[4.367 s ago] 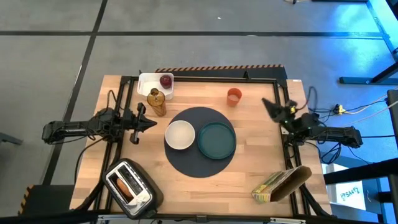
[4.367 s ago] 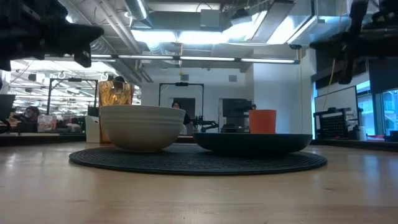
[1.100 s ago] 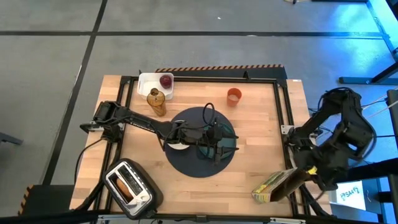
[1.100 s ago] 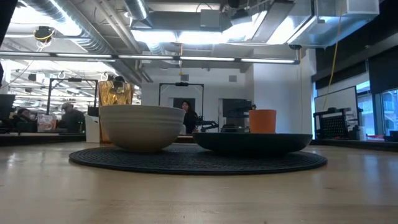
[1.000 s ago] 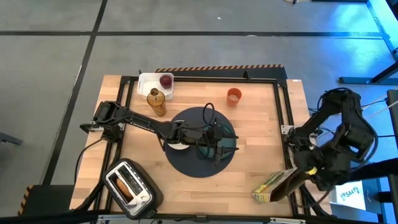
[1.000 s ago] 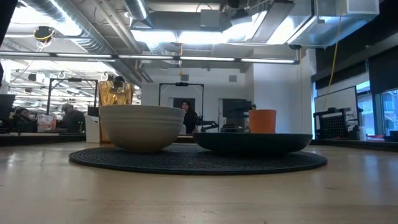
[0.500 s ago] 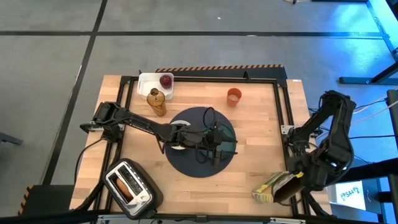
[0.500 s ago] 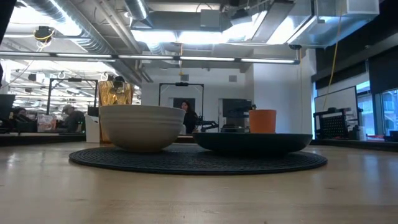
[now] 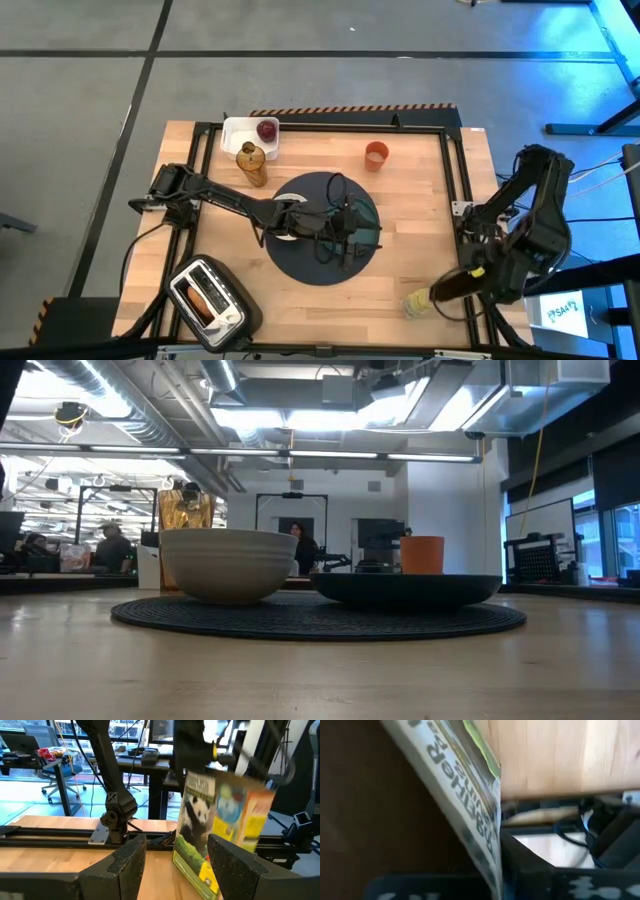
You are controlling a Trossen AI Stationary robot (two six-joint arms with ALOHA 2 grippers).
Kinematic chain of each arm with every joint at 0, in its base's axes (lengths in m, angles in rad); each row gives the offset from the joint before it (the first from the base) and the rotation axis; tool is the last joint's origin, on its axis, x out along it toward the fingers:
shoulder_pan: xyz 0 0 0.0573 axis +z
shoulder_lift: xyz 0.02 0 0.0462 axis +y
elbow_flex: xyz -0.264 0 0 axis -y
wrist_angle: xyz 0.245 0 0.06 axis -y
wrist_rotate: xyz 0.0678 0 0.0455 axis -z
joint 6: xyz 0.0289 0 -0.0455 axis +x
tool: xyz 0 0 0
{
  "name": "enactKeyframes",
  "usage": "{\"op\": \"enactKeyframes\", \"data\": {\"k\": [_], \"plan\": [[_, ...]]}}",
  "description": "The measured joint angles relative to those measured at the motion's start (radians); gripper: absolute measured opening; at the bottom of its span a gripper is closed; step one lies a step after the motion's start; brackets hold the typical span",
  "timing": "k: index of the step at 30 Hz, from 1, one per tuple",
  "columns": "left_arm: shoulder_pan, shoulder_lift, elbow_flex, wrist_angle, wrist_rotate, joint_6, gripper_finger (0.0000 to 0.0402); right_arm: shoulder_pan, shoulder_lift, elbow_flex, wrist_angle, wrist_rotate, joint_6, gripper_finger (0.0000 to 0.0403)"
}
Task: Arrange a breakfast setting
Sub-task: Pour the cereal from the orange cereal box into the white bowl
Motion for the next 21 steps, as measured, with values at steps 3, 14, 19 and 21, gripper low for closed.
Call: {"op": "enactKeyframes", "data": {"k": [3, 14, 19, 21], "plan": [[-0.007, -0.010, 0.000, -0.037, 0.039, 0.000, 0.0206, -0.010, -0.026, 0.064, 0.005, 0.107, 0.041, 0.0000], [-0.051, -0.051, -0.001, -0.464, 0.255, -0.083, 0.0301, -0.008, -0.158, 0.122, 0.017, 0.458, 0.181, 0.0000], [-0.062, -0.053, 0.000, -0.483, 0.230, -0.109, 0.0353, -0.008, -0.207, 0.122, 0.075, 0.587, 0.182, 0.0000], [-0.062, -0.053, 0.000, -0.477, 0.181, -0.114, 0.0363, -0.008, -0.216, 0.122, 0.087, 0.603, 0.185, 0.0000]]}}
